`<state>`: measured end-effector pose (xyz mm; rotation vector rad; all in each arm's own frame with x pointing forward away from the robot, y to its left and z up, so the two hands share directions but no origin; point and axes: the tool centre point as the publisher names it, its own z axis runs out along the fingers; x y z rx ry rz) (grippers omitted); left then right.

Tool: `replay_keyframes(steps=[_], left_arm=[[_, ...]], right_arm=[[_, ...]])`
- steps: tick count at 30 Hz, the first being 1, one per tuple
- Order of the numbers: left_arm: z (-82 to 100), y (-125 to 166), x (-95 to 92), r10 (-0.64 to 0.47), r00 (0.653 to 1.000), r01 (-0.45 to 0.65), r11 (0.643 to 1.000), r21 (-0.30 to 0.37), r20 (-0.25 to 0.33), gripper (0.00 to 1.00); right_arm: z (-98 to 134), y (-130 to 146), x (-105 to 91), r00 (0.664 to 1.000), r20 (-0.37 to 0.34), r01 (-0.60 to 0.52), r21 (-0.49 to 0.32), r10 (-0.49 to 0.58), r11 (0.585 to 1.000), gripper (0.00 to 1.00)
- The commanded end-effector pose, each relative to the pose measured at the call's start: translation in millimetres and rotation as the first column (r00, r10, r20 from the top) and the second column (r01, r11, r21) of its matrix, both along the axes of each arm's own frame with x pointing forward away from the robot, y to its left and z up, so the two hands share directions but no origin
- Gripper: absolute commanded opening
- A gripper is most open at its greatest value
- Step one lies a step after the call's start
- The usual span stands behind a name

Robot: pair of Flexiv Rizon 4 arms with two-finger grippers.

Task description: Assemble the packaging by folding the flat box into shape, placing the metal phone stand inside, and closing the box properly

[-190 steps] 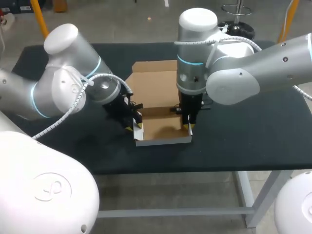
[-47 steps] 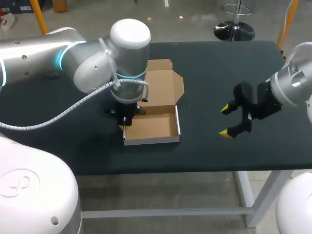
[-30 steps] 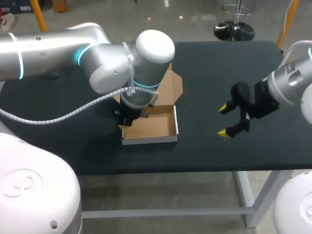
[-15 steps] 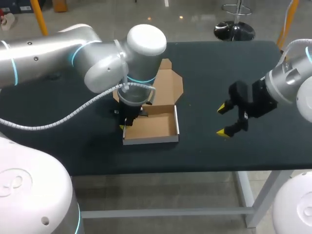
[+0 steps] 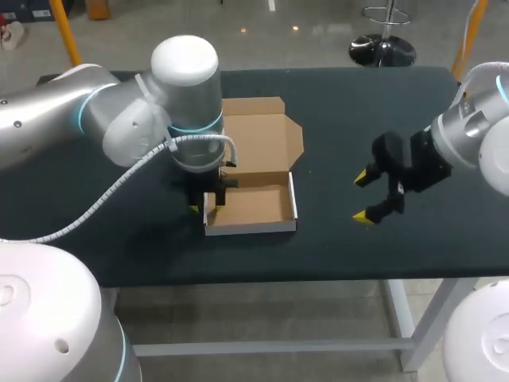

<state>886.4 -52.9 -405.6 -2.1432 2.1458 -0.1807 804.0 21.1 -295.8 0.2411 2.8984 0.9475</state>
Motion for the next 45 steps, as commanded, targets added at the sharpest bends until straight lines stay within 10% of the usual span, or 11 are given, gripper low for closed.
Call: replay_keyframes(steps=[1,15,20,34,45], left_arm=[[4.1,5,-4.6,-0.015,1.000,0.016,0.997,-0.071,0.006,0.55],[25.1,10,-7.7,-0.041,0.999,0.033,0.967,-0.253,-0.023,0.65],[32.2,11,-13.4,-0.082,0.997,0.076,0.947,-0.311,-0.006,0.99],[85.3,18,-58.2,-0.272,0.954,0.299,0.839,-0.454,0.126,1.00],[112.1,32,-94.8,-0.336,0.920,0.390,0.830,-0.399,0.201,1.00]], right_arm=[[1,-2,0.0,1.000,-0.005,-0.003,0.003,0.004,1.000,1.00],[0,-2,-0.2,1.000,-0.007,-0.005,-0.002,0.005,1.000,1.00],[0,-2,0.2,1.000,-0.010,0.000,-0.002,0.000,1.000,1.00],[3,-6,5.9,0.997,-0.042,0.072,0.005,-0.071,0.997,1.00],[7,-11,11.0,0.975,-0.101,0.201,0.002,-0.200,0.980,1.00]])
